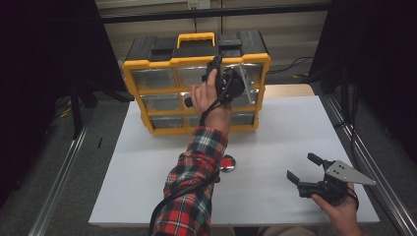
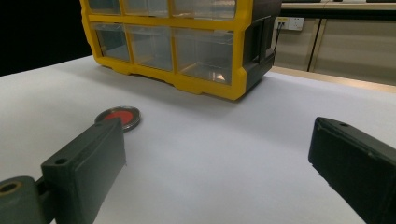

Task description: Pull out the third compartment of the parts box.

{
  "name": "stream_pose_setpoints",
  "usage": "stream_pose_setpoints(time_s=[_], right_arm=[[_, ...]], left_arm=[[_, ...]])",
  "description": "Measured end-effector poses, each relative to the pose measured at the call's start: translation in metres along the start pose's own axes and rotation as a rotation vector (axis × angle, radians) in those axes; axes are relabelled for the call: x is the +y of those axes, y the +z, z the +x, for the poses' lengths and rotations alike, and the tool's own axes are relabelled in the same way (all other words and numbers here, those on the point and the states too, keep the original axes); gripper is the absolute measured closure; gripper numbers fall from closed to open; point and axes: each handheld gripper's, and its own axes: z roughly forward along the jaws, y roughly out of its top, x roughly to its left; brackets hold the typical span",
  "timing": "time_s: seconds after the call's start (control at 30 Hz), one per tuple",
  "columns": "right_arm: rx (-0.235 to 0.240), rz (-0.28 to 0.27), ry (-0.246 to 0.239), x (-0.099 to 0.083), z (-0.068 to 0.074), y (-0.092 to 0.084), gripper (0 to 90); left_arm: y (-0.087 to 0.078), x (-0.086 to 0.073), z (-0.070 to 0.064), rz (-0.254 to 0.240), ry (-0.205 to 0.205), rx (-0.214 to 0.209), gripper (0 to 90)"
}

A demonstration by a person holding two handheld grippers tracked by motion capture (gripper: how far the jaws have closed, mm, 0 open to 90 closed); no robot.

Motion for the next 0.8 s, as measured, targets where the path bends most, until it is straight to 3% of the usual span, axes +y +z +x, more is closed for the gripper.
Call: stream_pose_setpoints(time_s=[0.37, 0.53, 0.67, 0.77, 0.8], right_arm=[[0.003, 0.004, 0.001, 0.0000, 0.0000, 0.0000, 3.6], [0.003, 0.002, -0.004, 0.0001, -0.0003, -0.0001, 3.7], [0.002, 0.002, 0.001, 0.0000, -0.0005, -0.0003, 3.7], [0.001, 0.002, -0.001, -0.0004, -0.0012, 0.0002, 3.6], [0.001, 0.002, 0.000, -0.0004, -0.0012, 0.0002, 3.6]], left_arm=[[0.0026, -0.0020, -0.0022, 0.016, 0.051, 0.020, 47.1], [0.0003, -0.0028, -0.0066, 0.016, 0.072, 0.055, 49.0], [-0.0033, -0.0029, -0.0093, 0.004, 0.073, 0.060, 51.3], [-0.0060, -0.0022, -0.0085, 0.009, 0.104, 0.060, 51.3], [-0.0070, -0.0026, -0.0086, 0.005, 0.093, 0.057, 51.3]])
